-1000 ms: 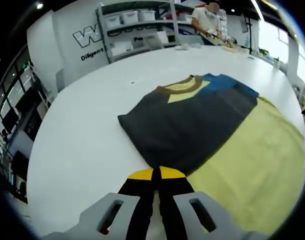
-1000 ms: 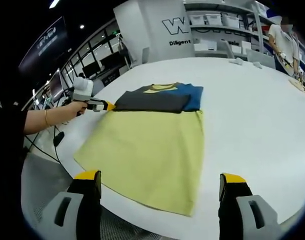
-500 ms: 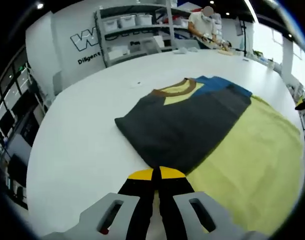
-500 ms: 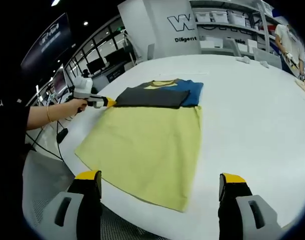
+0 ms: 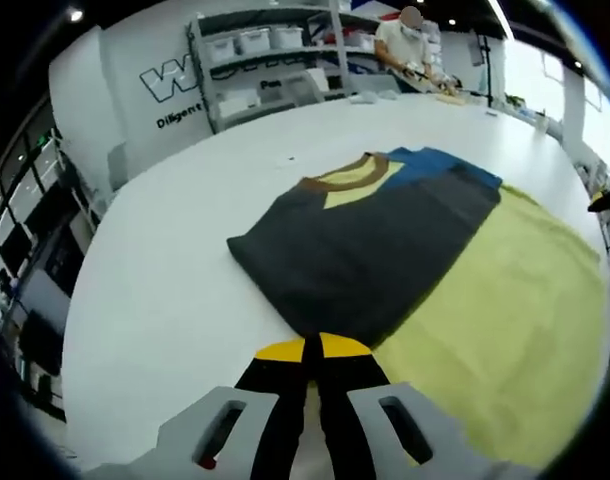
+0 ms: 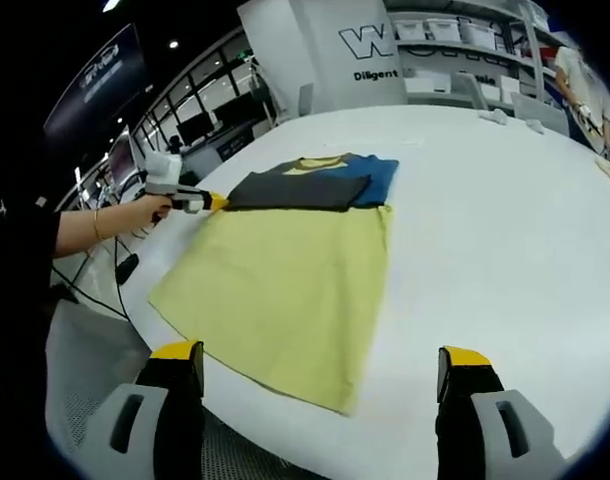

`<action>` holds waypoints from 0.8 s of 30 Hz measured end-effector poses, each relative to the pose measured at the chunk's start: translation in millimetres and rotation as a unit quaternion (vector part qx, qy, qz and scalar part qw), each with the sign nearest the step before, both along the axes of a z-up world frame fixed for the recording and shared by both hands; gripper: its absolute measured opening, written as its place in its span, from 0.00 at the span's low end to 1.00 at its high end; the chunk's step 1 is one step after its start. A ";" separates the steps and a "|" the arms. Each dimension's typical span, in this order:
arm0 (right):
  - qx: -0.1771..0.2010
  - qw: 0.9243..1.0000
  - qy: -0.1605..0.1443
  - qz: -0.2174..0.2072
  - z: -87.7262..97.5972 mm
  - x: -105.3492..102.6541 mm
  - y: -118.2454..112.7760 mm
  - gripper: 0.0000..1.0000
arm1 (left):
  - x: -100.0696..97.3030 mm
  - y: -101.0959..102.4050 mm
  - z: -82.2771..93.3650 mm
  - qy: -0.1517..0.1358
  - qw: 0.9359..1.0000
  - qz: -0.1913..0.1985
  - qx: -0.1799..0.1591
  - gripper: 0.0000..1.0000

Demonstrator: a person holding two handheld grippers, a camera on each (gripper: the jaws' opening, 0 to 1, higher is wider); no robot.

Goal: Fold the garment on the visible template until the final outline fits inside the template.

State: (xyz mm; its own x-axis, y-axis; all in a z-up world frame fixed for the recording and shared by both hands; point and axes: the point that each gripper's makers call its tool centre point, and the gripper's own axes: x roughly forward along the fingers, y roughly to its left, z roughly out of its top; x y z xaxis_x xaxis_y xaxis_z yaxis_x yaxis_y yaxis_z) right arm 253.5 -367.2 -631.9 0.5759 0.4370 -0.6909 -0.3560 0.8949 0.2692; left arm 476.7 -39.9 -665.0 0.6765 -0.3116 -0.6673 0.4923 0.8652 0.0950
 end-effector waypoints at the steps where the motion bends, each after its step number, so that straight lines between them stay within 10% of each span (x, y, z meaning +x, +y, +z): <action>1: 0.000 1.000 0.000 0.002 -0.3 0.5 -0.1 0.96 | -0.6 0.7 1.3 0.000 1.000 0.001 -0.001 0.03; 16: 0.010 1.000 -0.019 0.004 11.0 7.4 10.2 0.97 | -37.8 -4.8 51.3 -0.026 0.997 0.026 -0.068 0.52; 24: 0.014 0.999 -0.026 0.016 14.9 7.6 20.7 0.97 | -80.9 5.9 61.2 -0.037 0.998 0.037 -0.023 0.67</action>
